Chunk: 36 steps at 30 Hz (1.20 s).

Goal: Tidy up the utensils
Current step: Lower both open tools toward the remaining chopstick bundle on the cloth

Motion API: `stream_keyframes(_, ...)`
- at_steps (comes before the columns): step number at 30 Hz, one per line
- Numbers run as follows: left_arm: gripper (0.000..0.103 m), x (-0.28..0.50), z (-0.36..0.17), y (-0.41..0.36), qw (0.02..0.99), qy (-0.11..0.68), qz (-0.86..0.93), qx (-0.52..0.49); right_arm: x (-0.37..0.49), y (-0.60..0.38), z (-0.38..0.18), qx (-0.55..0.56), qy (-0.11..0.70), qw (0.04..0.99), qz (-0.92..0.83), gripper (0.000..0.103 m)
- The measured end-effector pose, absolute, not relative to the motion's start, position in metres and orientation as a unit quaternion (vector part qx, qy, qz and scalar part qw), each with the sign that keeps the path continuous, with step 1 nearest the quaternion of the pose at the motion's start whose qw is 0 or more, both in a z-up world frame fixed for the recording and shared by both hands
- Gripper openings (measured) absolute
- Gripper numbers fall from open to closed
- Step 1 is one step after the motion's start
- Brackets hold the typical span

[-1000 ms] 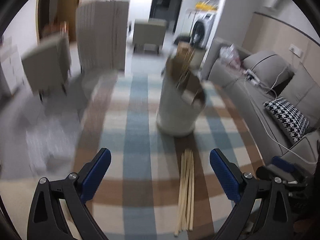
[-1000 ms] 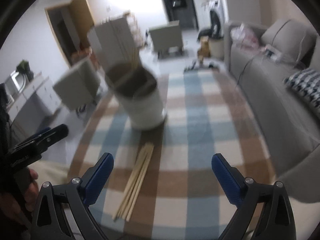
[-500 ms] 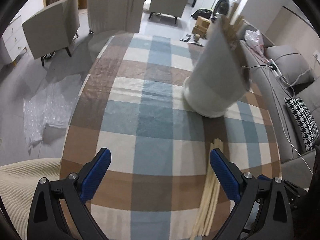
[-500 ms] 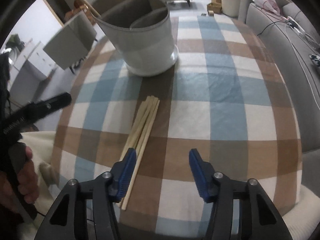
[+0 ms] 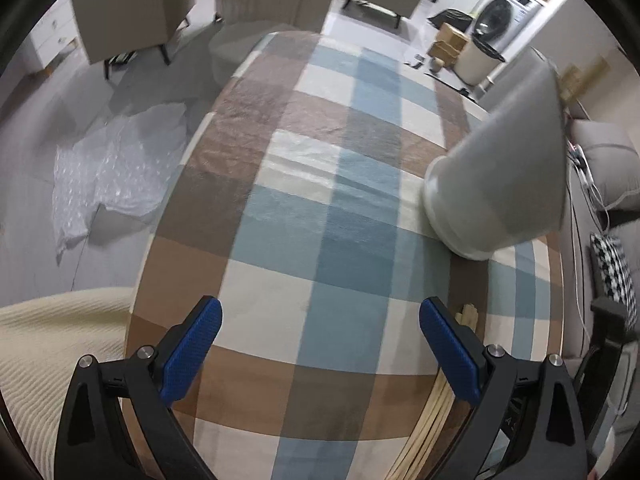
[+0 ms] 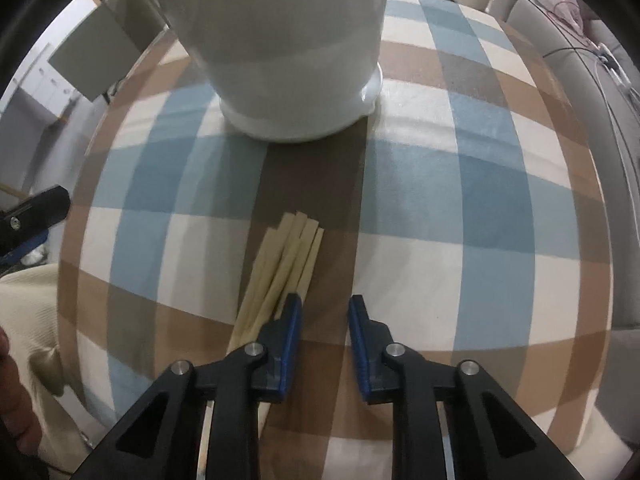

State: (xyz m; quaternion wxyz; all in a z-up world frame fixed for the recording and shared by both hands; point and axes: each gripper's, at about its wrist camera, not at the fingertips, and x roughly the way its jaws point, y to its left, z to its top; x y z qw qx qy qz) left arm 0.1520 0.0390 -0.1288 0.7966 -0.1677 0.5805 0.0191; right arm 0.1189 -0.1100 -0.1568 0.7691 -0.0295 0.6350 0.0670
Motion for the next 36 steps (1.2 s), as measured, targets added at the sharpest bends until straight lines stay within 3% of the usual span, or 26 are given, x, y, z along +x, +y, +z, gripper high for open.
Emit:
stream_keyframes(14,0.097,0.156,-0.141,0.056,0.77,0.608,0.051,-0.189,0.122,-0.108,-0.146,-0.032,0.637,0.769,0.028,0.019)
stream_keyframes(20,0.097,0.157,-0.142,0.058,0.769,0.61,0.053,-0.184,0.14,-0.107,-0.14,-0.03,0.626,0.779,0.026,0.023)
stream_keyframes(23,0.097,0.158,-0.145,0.059,0.765,0.614,0.058,-0.183,0.147,-0.106,-0.137,-0.033,0.621,0.783,0.027,0.012)
stream_keyframes(24,0.097,0.158,-0.146,0.058,0.765,0.616,0.06,-0.181,0.146,-0.107,-0.135,-0.03,0.619,0.785,0.028,0.004)
stream_keyframes(25,0.097,0.158,-0.146,0.057,0.764,0.618,0.058,-0.178,0.145,-0.11,-0.134,-0.026,0.617,0.786,0.029,0.003)
stream_keyframes(36,0.096,0.153,-0.162,-0.008,0.755,0.647,-0.051,-0.095,0.12,-0.192,-0.107,0.178,0.569,0.802,0.041,0.002)
